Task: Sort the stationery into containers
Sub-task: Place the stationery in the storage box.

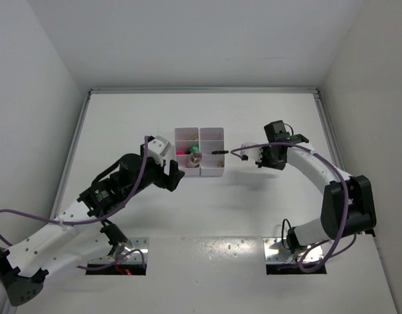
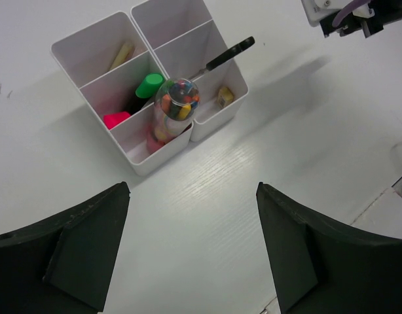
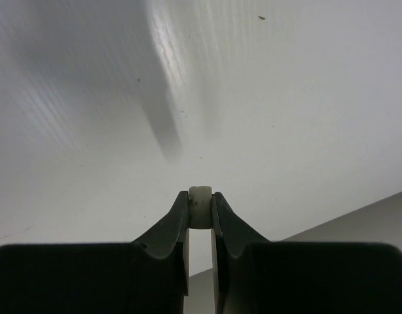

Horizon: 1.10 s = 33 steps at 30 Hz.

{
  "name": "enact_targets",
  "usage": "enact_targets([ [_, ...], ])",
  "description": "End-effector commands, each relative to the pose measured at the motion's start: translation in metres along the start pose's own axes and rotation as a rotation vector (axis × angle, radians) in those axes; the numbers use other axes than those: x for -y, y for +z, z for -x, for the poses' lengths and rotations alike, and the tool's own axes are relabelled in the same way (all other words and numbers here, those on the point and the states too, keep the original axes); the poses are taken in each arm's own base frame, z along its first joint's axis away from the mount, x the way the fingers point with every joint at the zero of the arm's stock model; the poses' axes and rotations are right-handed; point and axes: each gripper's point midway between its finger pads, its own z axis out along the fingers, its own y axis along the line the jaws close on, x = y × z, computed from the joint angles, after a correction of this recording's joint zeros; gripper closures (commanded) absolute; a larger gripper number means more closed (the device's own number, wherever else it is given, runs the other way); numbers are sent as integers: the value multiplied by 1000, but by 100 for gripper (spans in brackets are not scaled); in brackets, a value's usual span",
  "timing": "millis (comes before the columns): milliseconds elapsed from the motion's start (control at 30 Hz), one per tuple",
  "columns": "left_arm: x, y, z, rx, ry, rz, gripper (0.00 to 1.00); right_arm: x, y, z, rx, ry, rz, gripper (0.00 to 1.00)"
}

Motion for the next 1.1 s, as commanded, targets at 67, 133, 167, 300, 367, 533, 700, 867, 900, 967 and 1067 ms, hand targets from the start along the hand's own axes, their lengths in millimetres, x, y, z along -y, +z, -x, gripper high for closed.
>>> enact_targets([
  [67,-1,-3,12,51,-12,0,16,-11,-7,16,76,51,75,100],
  [133,-1,-3,12,51,-12,0,16,-24,-17,37,189,66,155,100],
  [167,-1,-3,12,51,-12,0,16,-17,-30,50,251,63,149,100],
  [300,-6,-5,15,65,-14,26,16,-31,-77,112,583,62,299,100],
  [367,-9,-7,18,80,-25,46,16,-31,-92,130,702,28,312,100],
  [533,-19,-7,19,90,-27,100,16,-25,-104,183,944,-62,361,100],
  [700,-29,-7,17,93,-36,157,16,-12,-87,225,975,-122,355,100],
  [867,-35,-8,18,98,-40,189,16,-8,-70,258,927,-105,266,100],
  [900,-35,-8,18,98,-40,189,16,-5,-65,260,908,-109,241,100],
  [967,-36,-6,16,90,-38,191,16,-6,-59,260,886,-103,226,100],
  [1067,-36,-6,16,90,-38,191,16,-9,-45,261,848,-109,183,100],
])
